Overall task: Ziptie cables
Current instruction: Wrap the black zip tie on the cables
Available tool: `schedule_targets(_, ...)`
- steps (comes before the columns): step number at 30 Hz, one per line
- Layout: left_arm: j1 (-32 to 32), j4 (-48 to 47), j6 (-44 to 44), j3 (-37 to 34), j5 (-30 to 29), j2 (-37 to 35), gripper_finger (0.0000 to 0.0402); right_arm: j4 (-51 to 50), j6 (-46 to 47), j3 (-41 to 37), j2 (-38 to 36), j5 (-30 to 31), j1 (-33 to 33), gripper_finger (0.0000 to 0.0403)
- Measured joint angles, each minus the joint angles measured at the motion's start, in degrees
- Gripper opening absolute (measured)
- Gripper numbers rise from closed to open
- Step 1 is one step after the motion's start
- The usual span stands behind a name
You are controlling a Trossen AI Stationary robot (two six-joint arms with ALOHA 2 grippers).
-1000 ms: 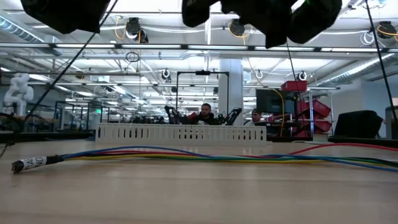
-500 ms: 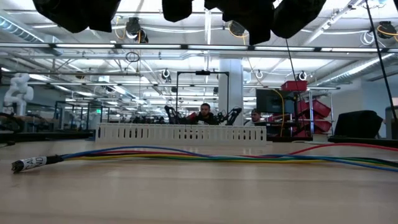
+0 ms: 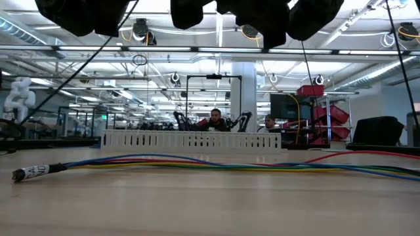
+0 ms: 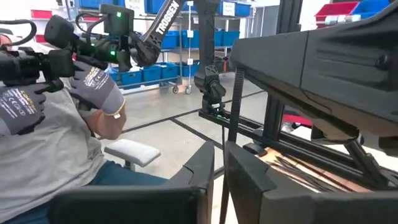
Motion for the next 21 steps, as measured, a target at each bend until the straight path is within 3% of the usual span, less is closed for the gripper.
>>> schedule_targets(6, -1.9, 3.0, -2.5, 0.0, -0.2, 0.0, 0.0010, -7.3, -4.1, -1.1, -0.1, -1.1, -0.7, 0.0047)
schedule_targets(15, -3.6, 3.6, 3.0, 0.0, -0.3, 0.0, 0.0010, 3.4, -4.0, -6.4, -0.1, -3.0, -0.2, 0.0058)
schedule_targets(18, -3.6, 5.0, 2.3, 0.0, -6.2, 0.0, 0.0010, 7.8, -1.3, -8.5, -0.1, -2.0, 0.0, 0.0059)
schedule_targets(21, -3.6, 7.6, -0.6, 0.0, -19.0, 0.0, 0.0010, 11.1, 0.6, -10.5, -0.1, 4.5, -0.1, 0.0059)
